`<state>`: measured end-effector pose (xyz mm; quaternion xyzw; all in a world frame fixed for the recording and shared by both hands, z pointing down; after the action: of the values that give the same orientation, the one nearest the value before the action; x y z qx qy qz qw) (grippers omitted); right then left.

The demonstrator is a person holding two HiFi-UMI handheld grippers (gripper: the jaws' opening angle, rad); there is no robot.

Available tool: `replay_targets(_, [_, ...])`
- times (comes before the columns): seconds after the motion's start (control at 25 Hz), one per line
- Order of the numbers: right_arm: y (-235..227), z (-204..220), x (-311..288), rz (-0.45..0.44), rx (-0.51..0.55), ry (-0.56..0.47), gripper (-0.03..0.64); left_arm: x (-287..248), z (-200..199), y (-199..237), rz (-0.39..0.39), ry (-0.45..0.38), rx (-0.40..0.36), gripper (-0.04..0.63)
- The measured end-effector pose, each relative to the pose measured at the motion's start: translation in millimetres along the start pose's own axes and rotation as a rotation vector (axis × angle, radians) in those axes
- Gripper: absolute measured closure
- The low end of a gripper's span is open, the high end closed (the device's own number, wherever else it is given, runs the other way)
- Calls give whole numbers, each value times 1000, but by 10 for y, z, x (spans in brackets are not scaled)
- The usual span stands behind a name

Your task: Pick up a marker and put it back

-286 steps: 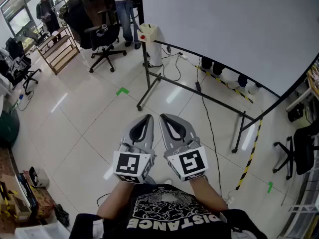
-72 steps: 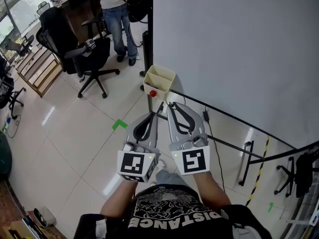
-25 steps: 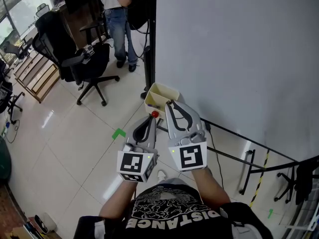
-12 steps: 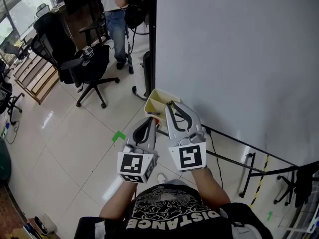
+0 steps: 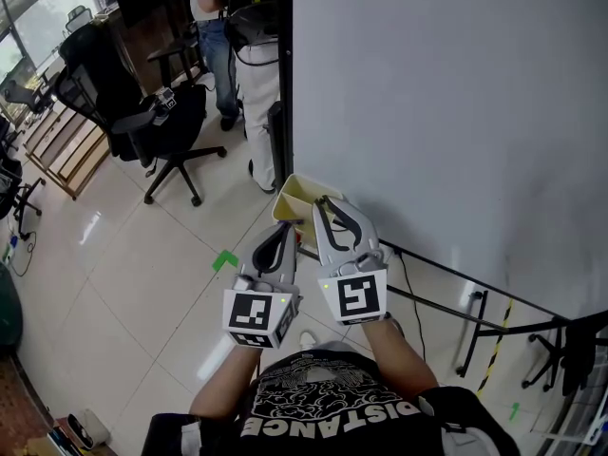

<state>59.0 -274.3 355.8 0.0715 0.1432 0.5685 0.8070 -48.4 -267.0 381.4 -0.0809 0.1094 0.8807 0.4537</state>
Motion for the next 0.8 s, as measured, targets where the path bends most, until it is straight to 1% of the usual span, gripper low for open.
replay_targets(0.32, [3, 229, -110, -8, -21, 41, 583, -43, 4, -3, 0, 5, 2, 589])
replay_targets(0.8, [-11, 498, -242, 4, -39, 96, 581, -42, 9, 24, -5, 11, 0, 589])
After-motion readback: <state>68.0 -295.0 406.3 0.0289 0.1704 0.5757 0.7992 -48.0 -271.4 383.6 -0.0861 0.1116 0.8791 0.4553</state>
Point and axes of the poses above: the fingertips, and each gripper's own axes: x backward along the fingers, y to its left, z out of its underside, the point moved 6 cm from there along x, backward along the fingers, and after that the axes turned 13 degrees about y, right-handed, at the moved point
